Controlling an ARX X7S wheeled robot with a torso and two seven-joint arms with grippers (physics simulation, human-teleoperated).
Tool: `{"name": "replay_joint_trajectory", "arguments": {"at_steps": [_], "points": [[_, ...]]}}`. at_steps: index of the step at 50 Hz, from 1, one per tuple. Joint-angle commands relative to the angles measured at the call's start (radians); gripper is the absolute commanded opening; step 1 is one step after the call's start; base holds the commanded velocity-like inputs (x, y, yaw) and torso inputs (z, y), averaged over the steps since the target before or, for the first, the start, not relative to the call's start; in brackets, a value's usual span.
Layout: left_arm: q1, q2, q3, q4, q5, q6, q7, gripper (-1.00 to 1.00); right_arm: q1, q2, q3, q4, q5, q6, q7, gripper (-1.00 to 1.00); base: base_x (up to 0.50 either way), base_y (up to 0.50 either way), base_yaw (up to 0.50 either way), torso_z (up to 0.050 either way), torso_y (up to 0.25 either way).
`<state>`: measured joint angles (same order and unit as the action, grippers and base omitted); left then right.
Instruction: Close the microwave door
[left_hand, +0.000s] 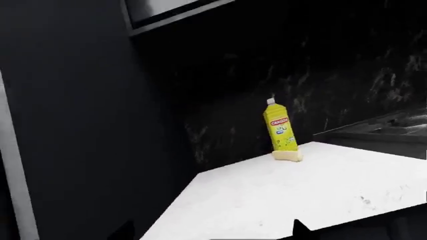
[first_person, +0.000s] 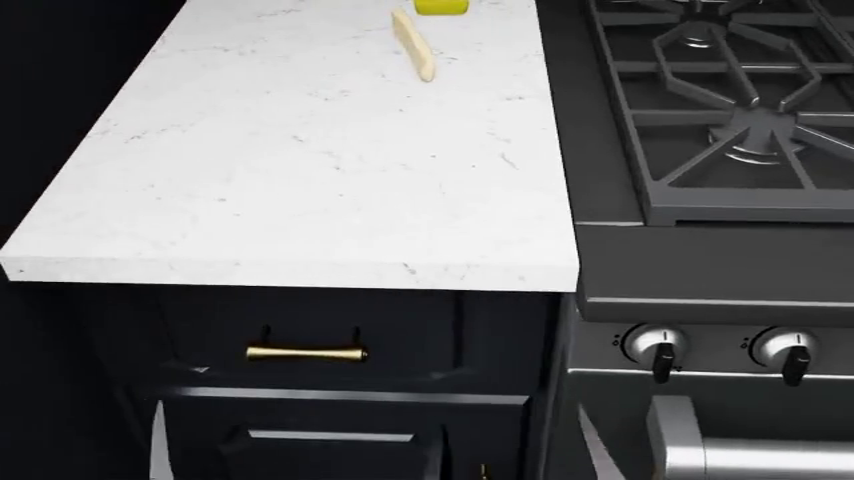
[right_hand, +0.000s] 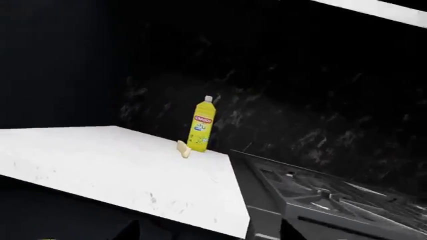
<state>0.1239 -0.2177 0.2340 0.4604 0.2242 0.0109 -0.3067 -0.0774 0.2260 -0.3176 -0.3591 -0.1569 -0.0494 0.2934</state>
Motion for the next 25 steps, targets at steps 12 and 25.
{"name": "replay_joint_trajectory", "arguments": {"at_steps": [12,25], "points": [[0.443,0.217,-0.268,0.587,0.394,0.503,0.086,1.0,-0.181,0.064,-0.076,-0.552,-0.336,-0.183,0.064,1.0,0.0,0.0,0.0,0.0,0.0],[0.424,0.217,-0.277,0.587,0.435,0.512,0.078,1.0,-0.214,0.072,-0.079,-0.576,-0.424,-0.245,0.102,1.0,0.0,0.0,0.0,0.0,0.0]]}}
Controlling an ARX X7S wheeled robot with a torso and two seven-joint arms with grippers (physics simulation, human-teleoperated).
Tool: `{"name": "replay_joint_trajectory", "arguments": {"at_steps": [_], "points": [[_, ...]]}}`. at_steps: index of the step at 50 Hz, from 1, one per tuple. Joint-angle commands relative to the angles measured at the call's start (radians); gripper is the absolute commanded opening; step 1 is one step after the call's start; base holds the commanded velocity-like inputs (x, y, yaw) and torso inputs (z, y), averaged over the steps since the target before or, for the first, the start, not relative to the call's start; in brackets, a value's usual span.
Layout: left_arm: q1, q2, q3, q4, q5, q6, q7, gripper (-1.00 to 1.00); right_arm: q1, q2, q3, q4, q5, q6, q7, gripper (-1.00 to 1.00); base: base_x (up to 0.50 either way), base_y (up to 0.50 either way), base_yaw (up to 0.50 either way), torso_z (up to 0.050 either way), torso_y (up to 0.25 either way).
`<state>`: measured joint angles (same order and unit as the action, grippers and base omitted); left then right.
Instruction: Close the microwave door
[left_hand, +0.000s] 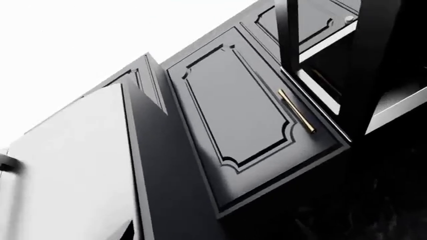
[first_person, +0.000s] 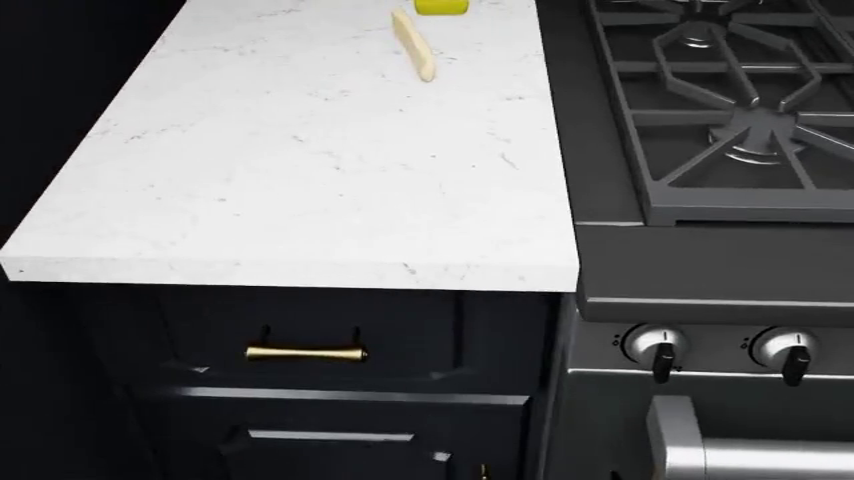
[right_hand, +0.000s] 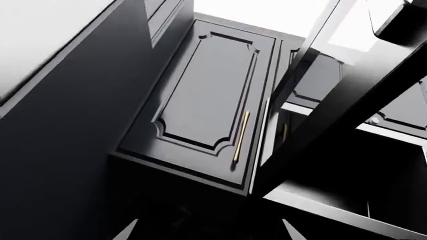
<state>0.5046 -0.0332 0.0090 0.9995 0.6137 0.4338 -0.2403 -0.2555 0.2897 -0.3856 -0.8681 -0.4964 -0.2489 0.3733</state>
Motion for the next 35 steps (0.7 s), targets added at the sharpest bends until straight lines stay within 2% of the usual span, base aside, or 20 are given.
{"name": "replay_joint_trajectory", "arguments": {"at_steps": [1,6,8,10,14,16,35], "points": [[0.039,0.033,-0.051,0.048,0.046,0.09,0.019,1.0,-0.036,0.008,-0.011,-0.066,-0.088,-0.046,0.023,1.0,0.0,0.0,0.0,0.0,0.0],[0.036,0.033,-0.059,0.048,0.034,0.096,0.023,1.0,-0.042,0.002,-0.003,-0.073,-0.105,-0.044,0.033,1.0,0.0,0.0,0.0,0.0,0.0],[0.104,0.032,-0.072,0.047,0.045,0.153,-0.027,1.0,-0.044,0.002,-0.001,-0.072,-0.117,-0.049,0.038,1.0,0.02,0.0,0.0,0.0,0.0],[0.136,0.012,-0.087,0.03,0.051,0.183,-0.079,1.0,-0.053,0.006,0.004,-0.064,-0.163,-0.071,0.053,1.0,0.5,0.0,0.0,0.0,0.0],[0.133,0.009,-0.073,0.037,0.066,0.169,-0.081,1.0,-0.052,0.013,0.013,-0.07,-0.145,-0.075,0.066,1.0,0.5,0.0,0.0,0.0,0.0],[0.127,0.032,-0.066,0.047,0.075,0.165,-0.058,1.0,-0.05,0.016,0.009,-0.063,-0.149,-0.079,0.063,1.0,0.5,0.0,0.0,0.0,0.0],[0.098,0.032,-0.033,0.047,0.099,0.133,-0.032,1.0,-0.045,0.007,0.005,-0.062,-0.153,-0.063,0.061,1.0,0.5,0.0,0.0,0.0,0.0]]}}
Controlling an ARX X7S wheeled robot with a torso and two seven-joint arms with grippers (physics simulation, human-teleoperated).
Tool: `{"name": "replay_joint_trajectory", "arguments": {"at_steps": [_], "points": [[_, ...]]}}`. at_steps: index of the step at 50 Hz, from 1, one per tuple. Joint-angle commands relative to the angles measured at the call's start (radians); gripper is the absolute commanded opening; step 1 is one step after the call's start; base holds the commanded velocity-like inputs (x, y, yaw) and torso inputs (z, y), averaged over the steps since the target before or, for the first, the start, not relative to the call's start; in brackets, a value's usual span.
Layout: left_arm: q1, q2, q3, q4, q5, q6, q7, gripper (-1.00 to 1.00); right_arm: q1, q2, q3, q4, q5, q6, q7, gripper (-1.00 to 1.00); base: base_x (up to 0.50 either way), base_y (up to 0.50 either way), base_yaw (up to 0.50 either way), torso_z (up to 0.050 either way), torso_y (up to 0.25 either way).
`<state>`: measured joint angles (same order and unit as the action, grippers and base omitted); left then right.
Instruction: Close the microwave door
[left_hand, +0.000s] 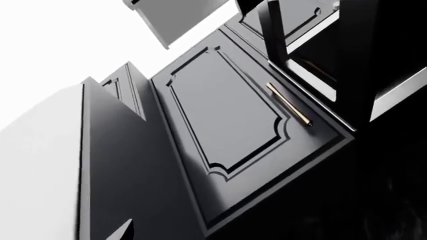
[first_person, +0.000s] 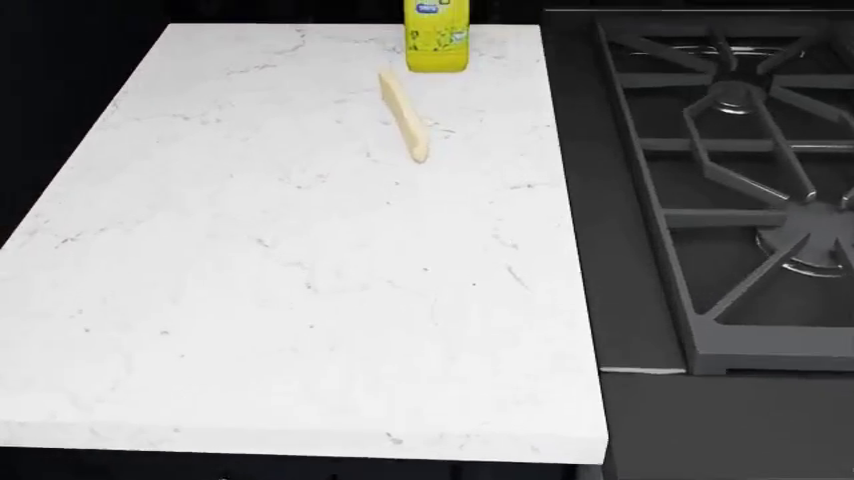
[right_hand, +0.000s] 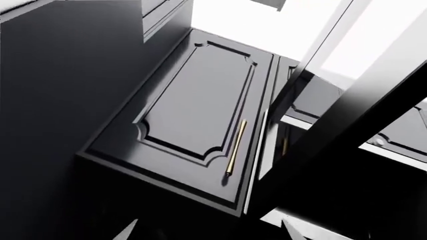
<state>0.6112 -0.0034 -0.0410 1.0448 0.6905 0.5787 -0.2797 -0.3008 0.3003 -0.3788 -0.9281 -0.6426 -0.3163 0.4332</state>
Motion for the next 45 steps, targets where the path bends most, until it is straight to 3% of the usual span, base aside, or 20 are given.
{"name": "replay_joint_trajectory", "arguments": {"at_steps": [1,14,43,45], "points": [[-0.006,0.003,0.015,0.002,0.013,-0.006,0.011,1.0,0.001,-0.003,-0.001,-0.001,-0.005,0.006,0.002,1.0,0.5,0.0,0.0,0.0,0.0],[-0.015,0.002,0.027,0.002,0.021,-0.018,0.021,1.0,0.004,0.001,-0.006,0.002,0.013,0.011,0.002,1.0,0.48,0.0,0.0,0.0,0.0],[-0.019,0.003,0.033,0.002,0.027,-0.021,0.022,1.0,0.017,-0.01,-0.02,-0.012,0.007,0.048,-0.03,1.0,0.0,0.0,0.0,0.0,0.001],[-0.018,0.003,0.033,0.002,0.028,-0.021,0.021,1.0,0.006,-0.001,-0.022,0.0,-0.073,0.023,-0.03,1.0,0.01,-0.02,0.0,0.0,0.0]]}}
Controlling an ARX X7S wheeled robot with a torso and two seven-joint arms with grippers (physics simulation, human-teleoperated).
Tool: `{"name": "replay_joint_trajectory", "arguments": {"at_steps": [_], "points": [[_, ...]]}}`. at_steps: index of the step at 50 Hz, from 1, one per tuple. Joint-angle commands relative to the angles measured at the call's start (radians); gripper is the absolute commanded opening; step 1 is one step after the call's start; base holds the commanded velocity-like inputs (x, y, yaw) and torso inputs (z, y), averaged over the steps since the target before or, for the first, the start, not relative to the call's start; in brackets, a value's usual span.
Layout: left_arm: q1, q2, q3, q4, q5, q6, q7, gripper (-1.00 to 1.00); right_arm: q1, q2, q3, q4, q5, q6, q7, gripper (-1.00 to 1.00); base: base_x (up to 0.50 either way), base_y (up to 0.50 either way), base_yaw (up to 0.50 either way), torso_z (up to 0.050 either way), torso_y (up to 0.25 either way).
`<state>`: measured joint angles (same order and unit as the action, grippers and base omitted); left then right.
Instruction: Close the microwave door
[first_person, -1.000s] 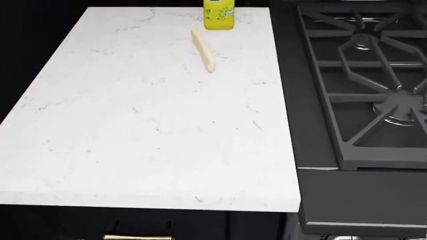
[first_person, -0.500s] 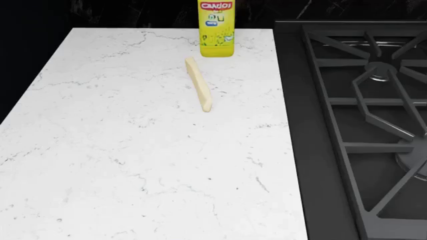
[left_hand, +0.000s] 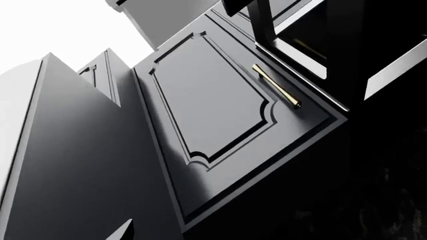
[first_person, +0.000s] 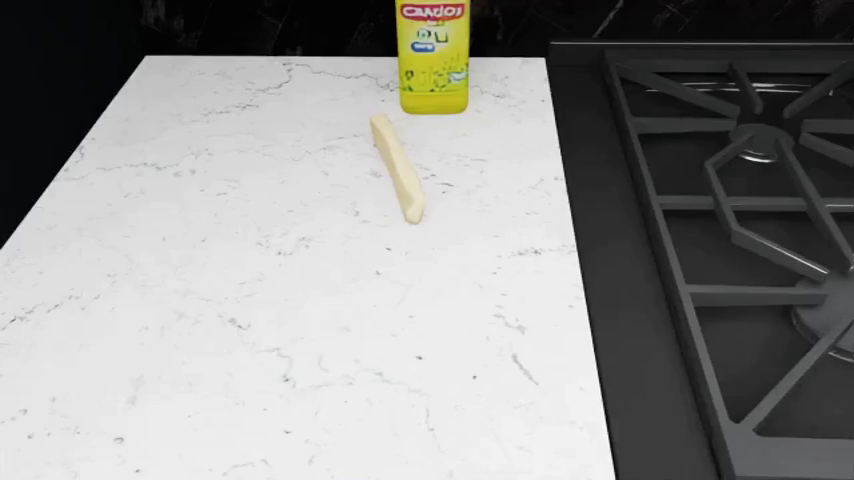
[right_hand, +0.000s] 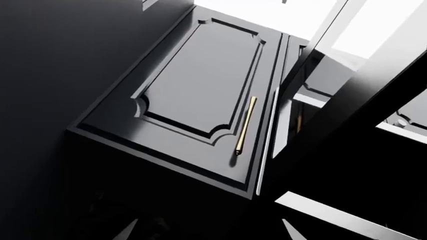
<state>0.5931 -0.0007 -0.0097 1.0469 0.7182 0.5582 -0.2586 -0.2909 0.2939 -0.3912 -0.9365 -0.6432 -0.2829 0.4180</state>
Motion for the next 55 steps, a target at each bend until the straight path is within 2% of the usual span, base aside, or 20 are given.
{"name": "replay_joint_trajectory", "arguments": {"at_steps": [1,11,19,23,30,34,35,38,49,55], "points": [[-0.001,0.0,0.002,0.0,0.002,-0.001,0.0,1.0,-0.004,0.015,-0.015,0.015,-0.085,-0.015,-0.029,1.0,0.16,-0.14,0.0,0.0,0.0],[-0.004,0.0,0.005,0.0,0.004,-0.004,0.002,1.0,-0.001,0.008,-0.008,0.017,-0.054,0.001,-0.014,1.0,0.4,-0.26,0.0,0.0,0.0],[-0.007,0.0,0.003,0.0,0.0,-0.001,0.003,1.0,0.002,-0.009,-0.014,0.016,-0.065,0.027,-0.029,1.0,0.03,0.0,0.0,0.0,0.0],[-0.01,0.0,0.005,0.0,-0.002,-0.005,0.005,1.0,0.021,-0.053,-0.022,0.006,-0.056,0.118,-0.103,1.0,0.0,0.0,0.0,0.0,0.0],[0.013,-0.002,-0.009,0.0,-0.006,0.014,-0.009,1.0,0.193,-0.193,-0.062,-0.096,-0.062,0.363,-0.388,1.0,0.0,0.0,0.0,0.0,0.0],[0.015,-0.001,-0.007,0.0,-0.003,0.018,-0.01,1.0,0.246,-0.225,-0.068,-0.098,-0.065,0.407,-0.455,1.0,0.0,0.0,0.0,0.0,0.0],[0.012,-0.001,-0.008,0.0,-0.008,0.018,-0.006,1.0,0.293,-0.25,-0.09,-0.09,-0.096,0.448,-0.522,1.0,0.0,0.0,0.0,0.0,0.0],[0.015,-0.001,-0.011,0.0,-0.009,0.02,-0.007,1.0,0.351,-0.276,-0.132,-0.073,-0.148,0.487,-0.581,1.0,0.0,0.0,0.0,0.0,0.0],[0.014,-0.001,-0.013,0.0,-0.011,0.022,-0.014,1.0,0.485,-0.286,-0.288,-0.093,-0.259,0.609,-0.648,1.0,0.0,0.0,0.0,0.0,0.0],[0.01,-0.002,-0.005,0.0,-0.006,0.011,-0.004,1.0,0.633,-0.294,-0.317,-0.111,-0.265,0.704,-0.66,1.0,0.0,0.0,0.0,0.0,0.0]]}}
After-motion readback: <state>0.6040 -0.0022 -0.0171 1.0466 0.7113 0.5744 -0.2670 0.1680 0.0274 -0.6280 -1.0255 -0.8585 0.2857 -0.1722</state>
